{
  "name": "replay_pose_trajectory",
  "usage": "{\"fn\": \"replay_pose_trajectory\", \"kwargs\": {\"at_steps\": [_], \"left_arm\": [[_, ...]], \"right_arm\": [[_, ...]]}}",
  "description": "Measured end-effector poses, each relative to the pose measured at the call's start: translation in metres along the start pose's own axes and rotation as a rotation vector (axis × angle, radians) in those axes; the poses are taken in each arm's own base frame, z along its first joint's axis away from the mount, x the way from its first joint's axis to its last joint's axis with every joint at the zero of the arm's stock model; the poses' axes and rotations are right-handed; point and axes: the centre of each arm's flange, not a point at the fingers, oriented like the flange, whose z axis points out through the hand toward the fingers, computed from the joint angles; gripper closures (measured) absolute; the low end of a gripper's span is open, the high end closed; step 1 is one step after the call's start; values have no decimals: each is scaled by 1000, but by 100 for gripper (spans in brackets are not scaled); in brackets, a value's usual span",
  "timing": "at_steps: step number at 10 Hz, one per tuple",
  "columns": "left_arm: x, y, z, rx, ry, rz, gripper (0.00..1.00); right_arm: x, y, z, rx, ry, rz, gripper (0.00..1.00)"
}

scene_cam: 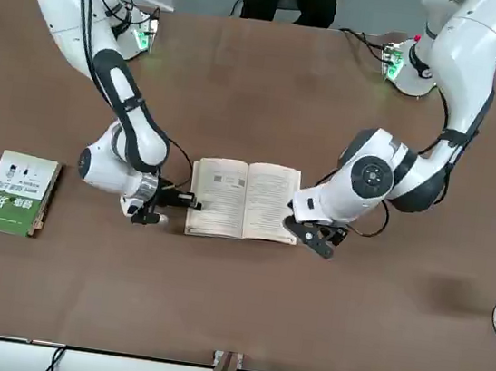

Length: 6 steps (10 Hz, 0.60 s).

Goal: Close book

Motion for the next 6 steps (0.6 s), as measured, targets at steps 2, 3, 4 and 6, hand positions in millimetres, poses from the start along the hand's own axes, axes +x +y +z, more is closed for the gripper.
{"fn": "replay_pose_trajectory", "kwargs": {"at_steps": [2, 3, 4, 6], "left_arm": [[1, 7, 9, -4, -2, 9, 0], [1, 10, 13, -6, -1, 14, 0], [2, 12, 16, -8, -2, 18, 0], [2, 16, 17, -9, -2, 23, 0]], "right_arm": [[-1, 3, 5, -7, 1, -5, 98], [-2, 4, 7, -9, -1, -11, 98], [-3, 5, 9, -11, -3, -15, 98], [-5, 8, 11, -15, -8, -24, 98]]}}
